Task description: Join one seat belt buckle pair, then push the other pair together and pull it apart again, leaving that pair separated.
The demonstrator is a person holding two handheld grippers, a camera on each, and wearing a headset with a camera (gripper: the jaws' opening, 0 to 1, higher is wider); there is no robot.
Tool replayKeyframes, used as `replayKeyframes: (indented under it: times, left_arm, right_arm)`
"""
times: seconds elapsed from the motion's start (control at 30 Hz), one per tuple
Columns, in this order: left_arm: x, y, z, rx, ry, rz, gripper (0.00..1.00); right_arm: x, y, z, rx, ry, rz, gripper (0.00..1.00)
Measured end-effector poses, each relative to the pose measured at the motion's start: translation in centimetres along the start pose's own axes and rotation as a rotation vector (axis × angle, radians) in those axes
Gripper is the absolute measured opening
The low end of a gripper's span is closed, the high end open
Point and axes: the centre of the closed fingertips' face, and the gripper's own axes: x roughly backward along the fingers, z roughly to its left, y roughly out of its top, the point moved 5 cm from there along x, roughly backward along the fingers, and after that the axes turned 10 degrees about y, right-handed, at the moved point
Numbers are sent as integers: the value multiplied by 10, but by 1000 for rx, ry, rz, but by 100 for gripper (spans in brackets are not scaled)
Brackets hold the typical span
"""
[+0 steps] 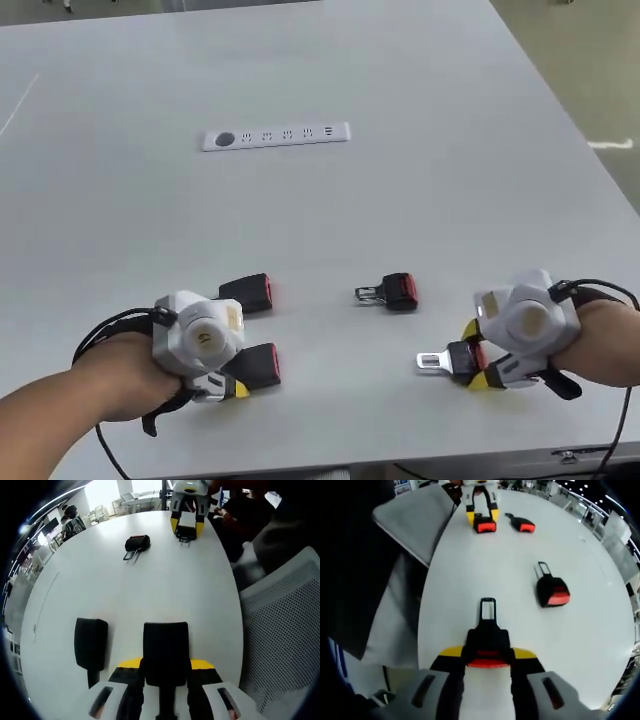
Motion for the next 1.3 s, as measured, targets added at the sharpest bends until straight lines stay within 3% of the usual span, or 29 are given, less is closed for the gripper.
replayKeyframes:
  times: [0.2,0.37,1.1,1.3]
  left_arm:
    - [0,0,0,-6,-10,4,33]
    - [-1,1,0,-17,-20,15,33]
    - [-1,3,-1,-40,-25,30,33]
    - [-1,3,-1,-50,-25,34,33]
  right_arm:
    - [0,2,0,-16,-7,-16,35]
    - [-4,11,1,-57,-30,-68,35]
    - [-44,97,-2,-67,-63,-275,35]
    - [-55,122,-4,-49,-61,-297,35]
